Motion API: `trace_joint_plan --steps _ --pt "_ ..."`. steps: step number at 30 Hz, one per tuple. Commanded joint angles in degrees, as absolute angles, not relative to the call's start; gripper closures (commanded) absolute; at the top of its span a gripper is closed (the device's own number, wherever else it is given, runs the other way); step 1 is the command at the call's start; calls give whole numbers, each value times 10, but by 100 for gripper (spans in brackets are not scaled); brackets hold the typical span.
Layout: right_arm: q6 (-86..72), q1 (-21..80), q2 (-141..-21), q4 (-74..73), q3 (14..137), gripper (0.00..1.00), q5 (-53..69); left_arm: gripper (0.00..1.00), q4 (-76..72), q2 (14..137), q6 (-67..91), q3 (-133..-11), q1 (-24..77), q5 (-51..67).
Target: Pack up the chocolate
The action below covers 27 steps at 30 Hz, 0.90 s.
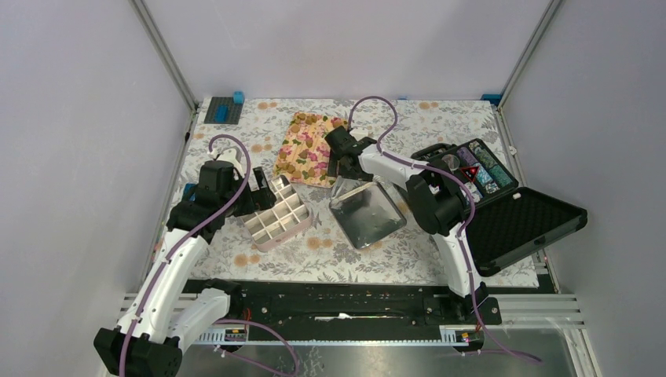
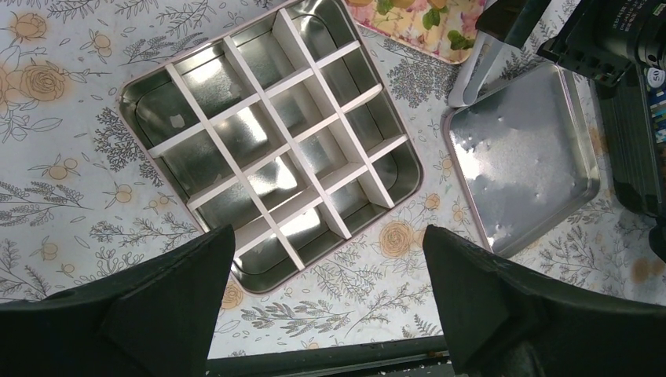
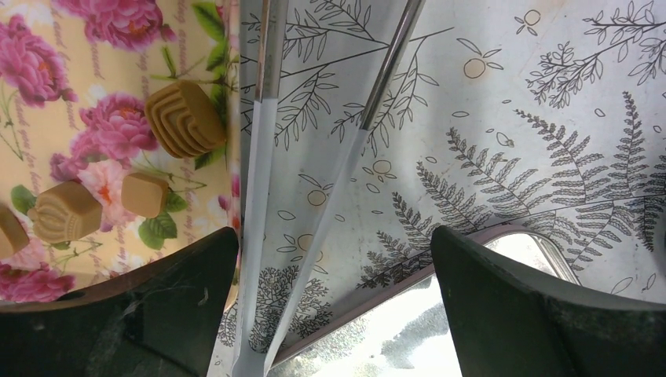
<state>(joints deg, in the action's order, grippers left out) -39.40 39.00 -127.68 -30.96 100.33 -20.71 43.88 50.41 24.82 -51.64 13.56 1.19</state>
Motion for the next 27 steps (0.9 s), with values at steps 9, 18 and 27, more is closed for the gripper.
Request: trace_joint_plan --steps 9,18,27 --pt "-376 367 -1277 -334 986 0 -265 1 425 502 245 -535 137 7" --pt "-326 356 -1280 -334 1007 1 -291 1 425 502 250 -534 137 8" --pt "-311 353 -1295 -321 1021 26 -265 1 425 498 256 -536 137 11"
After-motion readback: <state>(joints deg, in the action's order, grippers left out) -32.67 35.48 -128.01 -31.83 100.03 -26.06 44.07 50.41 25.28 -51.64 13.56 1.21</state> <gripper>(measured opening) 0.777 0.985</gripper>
